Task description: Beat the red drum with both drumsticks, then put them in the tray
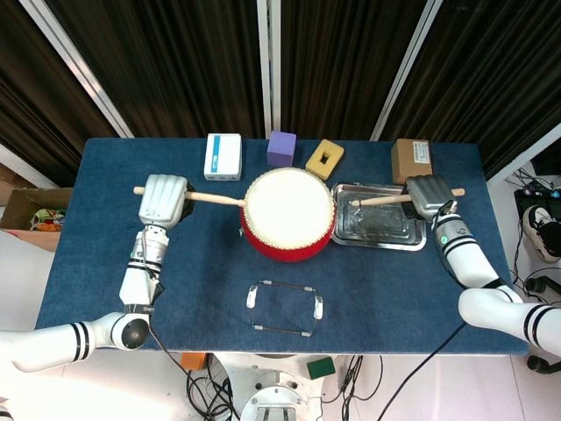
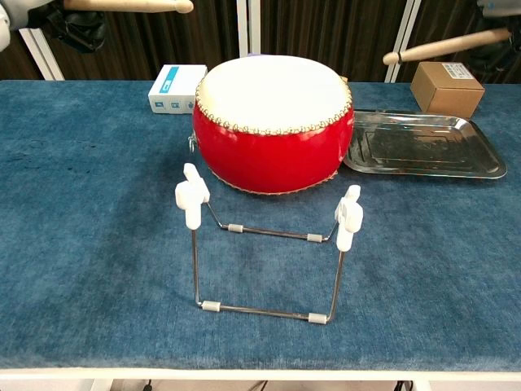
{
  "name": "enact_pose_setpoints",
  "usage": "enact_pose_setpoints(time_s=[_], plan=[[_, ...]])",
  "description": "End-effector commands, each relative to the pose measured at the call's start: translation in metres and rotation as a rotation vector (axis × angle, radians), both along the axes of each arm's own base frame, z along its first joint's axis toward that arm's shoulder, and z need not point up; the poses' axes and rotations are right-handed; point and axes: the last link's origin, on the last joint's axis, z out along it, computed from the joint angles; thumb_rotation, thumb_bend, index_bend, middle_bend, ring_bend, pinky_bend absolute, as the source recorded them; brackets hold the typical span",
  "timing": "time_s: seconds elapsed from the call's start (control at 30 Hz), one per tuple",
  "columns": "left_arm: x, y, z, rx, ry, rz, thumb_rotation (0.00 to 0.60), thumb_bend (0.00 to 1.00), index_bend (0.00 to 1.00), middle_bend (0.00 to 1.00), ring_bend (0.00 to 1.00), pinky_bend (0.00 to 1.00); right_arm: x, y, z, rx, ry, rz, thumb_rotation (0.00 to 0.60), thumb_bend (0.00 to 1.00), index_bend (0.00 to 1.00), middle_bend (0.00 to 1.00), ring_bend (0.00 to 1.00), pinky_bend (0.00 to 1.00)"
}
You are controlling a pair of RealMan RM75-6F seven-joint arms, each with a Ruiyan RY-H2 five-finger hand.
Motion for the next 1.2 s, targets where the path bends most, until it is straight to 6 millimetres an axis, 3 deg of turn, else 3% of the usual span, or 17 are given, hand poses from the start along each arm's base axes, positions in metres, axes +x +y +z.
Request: enact_pose_setpoints(time_s=[0.03, 0.3, 0.4, 0.47, 0.5, 0.63, 0.77, 0.87, 1.03, 1.2], plan=[[-0.002, -0.002, 0.002, 0.0, -0.01, 0.003, 0.6, 0.56, 1.0, 1.0, 1.0, 1.0, -0.02, 0.0, -0.018, 0.045, 0.032, -0.037, 0.6, 0.78, 1.0, 1.0, 1.0, 0.95], [-0.005, -0.006, 0.002, -0.012, -0.005, 0.008, 0.6, 0.56, 1.0, 1.0, 1.0, 1.0, -0.017, -0.014, -0.061, 0.092, 0.027, -0.047, 0.6, 0.73, 1.0, 1.0, 0.99, 0.9], [-0.005, -0.006, 0.003, -0.011, -0.003, 0.008, 0.6, 0.56, 1.0, 1.0, 1.0, 1.0, -0.016, -0.017, -0.073, 0.103, 0.036, -0.053, 0.6, 0.63, 1.0, 0.99, 0.93, 0.83], [-0.005, -0.006, 0.003, -0.01, -0.003, 0.008, 0.6, 0.57, 1.0, 1.0, 1.0, 1.0, -0.015, -0.019, -0.08, 0.116, 0.038, -0.066, 0.6, 0.55, 0.98, 0.93, 0.83, 0.73], [-0.005, -0.007, 0.003, -0.011, -0.003, 0.007, 0.6, 0.57, 1.0, 1.0, 1.0, 1.0, -0.015, -0.02, -0.083, 0.12, 0.039, -0.072, 0.6, 0.51, 0.95, 0.88, 0.78, 0.69], [-0.005, -0.007, 0.002, -0.016, -0.001, 0.004, 0.6, 0.57, 1.0, 1.0, 1.0, 1.0, -0.013, -0.022, -0.091, 0.122, 0.04, -0.084, 0.6, 0.35, 0.68, 0.64, 0.49, 0.53], [-0.004, -0.007, 0.0, -0.021, 0.004, 0.003, 0.6, 0.57, 1.0, 1.0, 1.0, 1.0, -0.013, -0.022, -0.094, 0.118, 0.042, -0.093, 0.6, 0.22, 0.47, 0.48, 0.32, 0.41], [-0.003, -0.007, -0.003, -0.031, 0.013, 0.001, 0.6, 0.57, 1.0, 1.0, 1.0, 1.0, -0.013, -0.022, -0.093, 0.115, 0.042, -0.103, 0.6, 0.18, 0.33, 0.38, 0.23, 0.36], [0.003, -0.003, -0.011, -0.062, 0.024, 0.001, 0.6, 0.57, 1.0, 1.0, 1.0, 1.0, -0.012, -0.02, -0.083, 0.096, 0.044, -0.099, 0.6, 0.13, 0.22, 0.3, 0.15, 0.3], [0.01, 0.002, -0.018, -0.078, 0.032, 0.002, 0.6, 0.56, 1.0, 1.0, 1.0, 1.0, 0.004, -0.009, -0.056, 0.061, 0.051, -0.015, 0.6, 0.09, 0.19, 0.27, 0.12, 0.28]])
